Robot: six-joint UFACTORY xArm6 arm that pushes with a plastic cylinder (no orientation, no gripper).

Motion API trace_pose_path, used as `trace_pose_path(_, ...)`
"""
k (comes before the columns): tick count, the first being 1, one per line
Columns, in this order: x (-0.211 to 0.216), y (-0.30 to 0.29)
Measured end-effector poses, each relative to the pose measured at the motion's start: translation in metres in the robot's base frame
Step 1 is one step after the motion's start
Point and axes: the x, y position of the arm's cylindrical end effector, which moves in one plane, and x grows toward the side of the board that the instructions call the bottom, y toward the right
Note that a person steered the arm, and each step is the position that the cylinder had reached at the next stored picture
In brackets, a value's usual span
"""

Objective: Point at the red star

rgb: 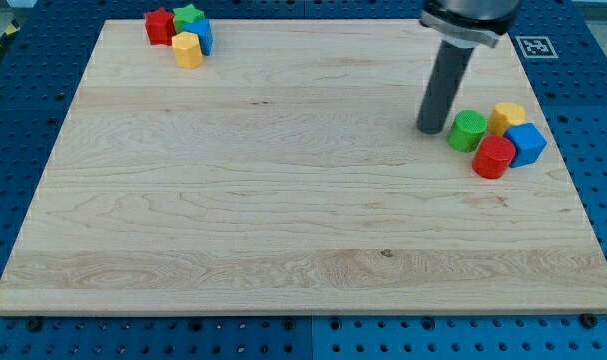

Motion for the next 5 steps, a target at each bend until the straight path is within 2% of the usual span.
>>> trace_pose_path(2, 0.000, -0.143)
trace_pose_path(3, 0.000, -0.190)
trace_pose_path(5, -0.006, -0.205)
